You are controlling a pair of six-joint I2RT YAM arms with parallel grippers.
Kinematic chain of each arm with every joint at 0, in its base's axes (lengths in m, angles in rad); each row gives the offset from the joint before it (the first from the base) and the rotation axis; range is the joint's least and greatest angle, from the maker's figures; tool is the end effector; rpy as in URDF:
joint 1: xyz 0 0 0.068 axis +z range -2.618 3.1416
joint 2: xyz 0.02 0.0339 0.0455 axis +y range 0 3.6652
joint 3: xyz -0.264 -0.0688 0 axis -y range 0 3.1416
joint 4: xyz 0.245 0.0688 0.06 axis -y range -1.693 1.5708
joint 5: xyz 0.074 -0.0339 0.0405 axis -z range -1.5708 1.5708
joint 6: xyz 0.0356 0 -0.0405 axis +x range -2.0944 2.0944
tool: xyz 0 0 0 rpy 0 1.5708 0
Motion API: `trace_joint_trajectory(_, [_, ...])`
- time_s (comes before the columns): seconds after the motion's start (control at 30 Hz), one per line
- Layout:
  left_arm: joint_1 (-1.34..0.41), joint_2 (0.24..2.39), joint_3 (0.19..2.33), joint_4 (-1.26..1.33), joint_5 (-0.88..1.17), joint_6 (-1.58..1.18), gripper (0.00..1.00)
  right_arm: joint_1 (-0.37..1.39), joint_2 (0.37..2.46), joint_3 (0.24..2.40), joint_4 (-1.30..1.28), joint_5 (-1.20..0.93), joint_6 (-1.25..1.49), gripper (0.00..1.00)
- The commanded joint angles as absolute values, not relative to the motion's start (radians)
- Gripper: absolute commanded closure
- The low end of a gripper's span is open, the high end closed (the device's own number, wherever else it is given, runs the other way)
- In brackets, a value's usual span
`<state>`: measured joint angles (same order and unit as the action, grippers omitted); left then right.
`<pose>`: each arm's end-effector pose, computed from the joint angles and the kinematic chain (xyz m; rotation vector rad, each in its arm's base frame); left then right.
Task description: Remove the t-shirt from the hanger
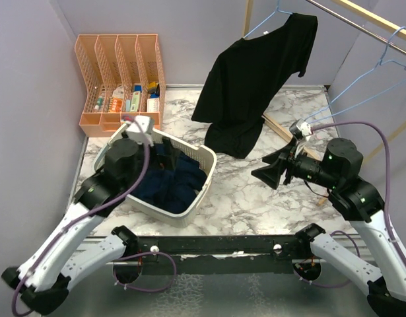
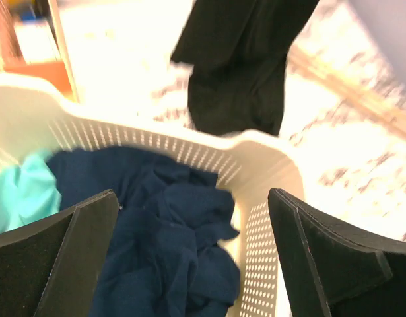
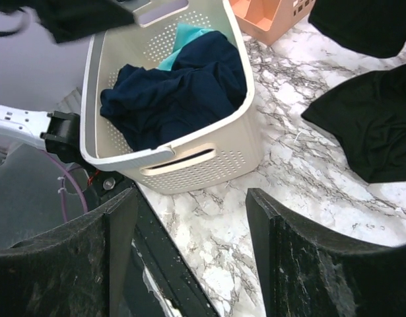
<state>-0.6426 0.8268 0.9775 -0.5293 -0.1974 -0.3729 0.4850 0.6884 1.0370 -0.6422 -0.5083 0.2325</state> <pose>0.1448 -0.0997 0.3636 0.1336 1.9676 -0.4788 0.1038 0.0743 0.3909 -0.6043 1.8436 0.9599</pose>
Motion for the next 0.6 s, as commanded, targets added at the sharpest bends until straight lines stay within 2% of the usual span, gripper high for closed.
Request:
trace_joint_trajectory(0.0, [-0.638, 0.658, 1.023, -0.499, -0.298, -0.274, 0.01, 0.486, 0.784, 1.090, -0.556, -0.563, 0.259, 0.35])
trace_joint_trajectory(0.17, [-0.638, 0.539, 0.943, -0.417, -0.377, -0.226, 0.01, 0.485, 0.946, 1.216, -0.495, -0.546, 0.285, 0.36])
trace_joint_trajectory(0.3, [-0.638, 0.512, 0.888, -0.382, -0.386, -0.199, 0.01, 0.525, 1.117, 1.395, -0.480, -0.502, 0.292, 0.37])
trace_joint_trajectory(0.43, [-0.638, 0.507, 0.847, -0.359, -0.388, -0.181, 0.02, 0.594, 1.301, 1.618, -0.540, -0.330, 0.285, 0.37])
trace_joint_trajectory(0.57, [-0.638, 0.479, 0.791, -0.318, -0.382, -0.186, 0.03, 0.598, 1.481, 1.893, -0.621, -0.055, 0.349, 0.35])
